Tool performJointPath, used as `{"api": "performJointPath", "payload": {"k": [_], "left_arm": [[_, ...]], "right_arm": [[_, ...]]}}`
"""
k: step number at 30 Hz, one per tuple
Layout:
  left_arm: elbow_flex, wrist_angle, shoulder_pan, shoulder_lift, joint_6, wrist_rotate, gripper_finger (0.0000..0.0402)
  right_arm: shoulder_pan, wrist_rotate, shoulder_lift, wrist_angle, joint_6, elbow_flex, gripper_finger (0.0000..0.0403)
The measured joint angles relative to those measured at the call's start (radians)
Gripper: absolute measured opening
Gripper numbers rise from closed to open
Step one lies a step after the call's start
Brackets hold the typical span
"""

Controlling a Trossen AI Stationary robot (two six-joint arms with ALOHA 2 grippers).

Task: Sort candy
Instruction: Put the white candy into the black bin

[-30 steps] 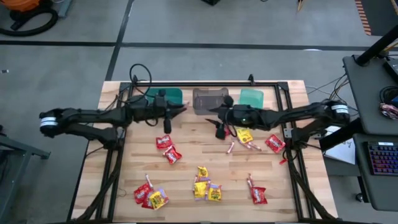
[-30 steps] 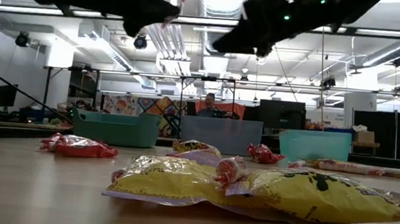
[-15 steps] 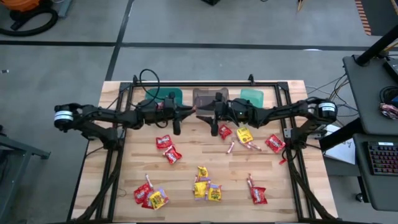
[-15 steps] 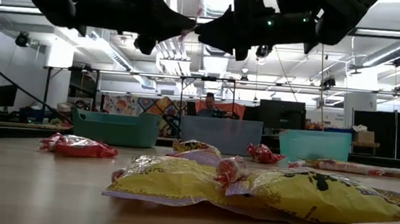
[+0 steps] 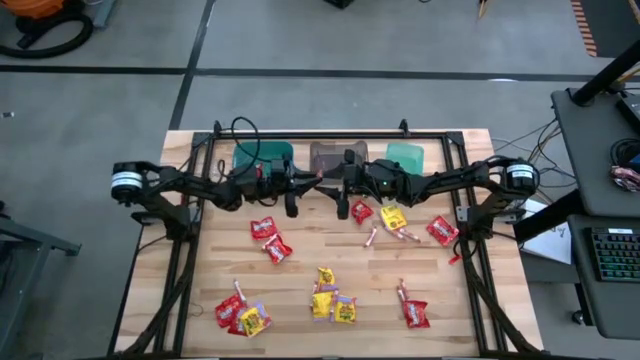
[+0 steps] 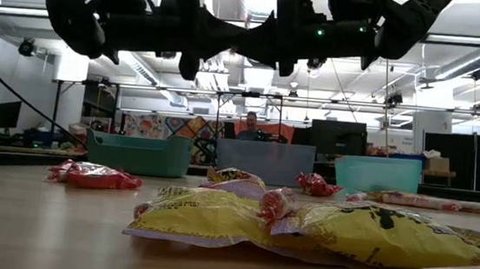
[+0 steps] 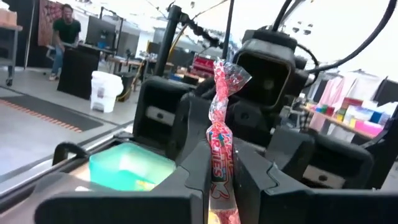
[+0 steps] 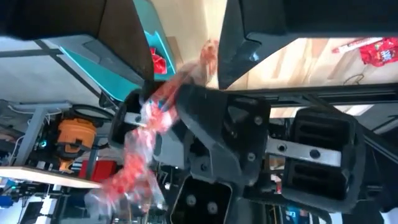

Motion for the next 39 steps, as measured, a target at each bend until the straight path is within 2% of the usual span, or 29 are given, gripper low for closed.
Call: {"api": "performJointPath", "payload": {"k": [3, 7, 11, 15, 23, 25, 29, 31, 34, 39], "left_arm": [[0.000, 0.044, 0.000, 0.027, -0.022, 0.001, 0.0023], [0.000, 0.072, 0.000, 0.045, -0.030, -0.002, 0.0036], [-0.004, 0.066, 0.008, 0.046, -0.049, -0.001, 0.0059], [-0.014, 0.032, 0.031, 0.031, -0.058, 0.012, 0.0086], [-0.015, -0.062, 0.145, 0.021, -0.124, 0.136, 0.0131], [-0.015, -0.104, 0.178, 0.021, -0.141, 0.157, 0.0137], [-0.015, -0.169, 0.247, 0.021, -0.150, 0.160, 0.0139], [-0.015, -0.188, 0.280, 0.021, -0.148, 0.160, 0.0139], [-0.013, -0.191, 0.321, 0.021, -0.141, 0.217, 0.0139], [0.015, -0.188, 0.369, 0.003, -0.162, 0.389, 0.0139]], "right_arm": [[0.000, 0.001, 0.000, 0.004, -0.006, 0.000, 0.0112], [-0.001, 0.005, 0.000, 0.000, -0.023, -0.001, 0.0030], [-0.009, 0.008, -0.004, -0.017, -0.019, -0.001, 0.0013], [-0.038, 0.000, -0.020, -0.063, 0.022, -0.001, 0.0007], [-0.121, 0.059, -0.051, -0.279, 0.050, 0.029, 0.0007], [-0.134, 0.126, -0.051, -0.401, 0.045, 0.059, 0.0007], [-0.159, 0.347, -0.044, -0.655, 0.054, 0.111, 0.0008], [-0.171, 0.404, -0.038, -0.724, 0.083, 0.120, 0.0008], [-0.178, 0.400, -0.037, -0.738, 0.102, 0.124, 0.0008], [-0.176, 0.349, -0.039, -0.738, 0.072, 0.144, 0.0008]]}}
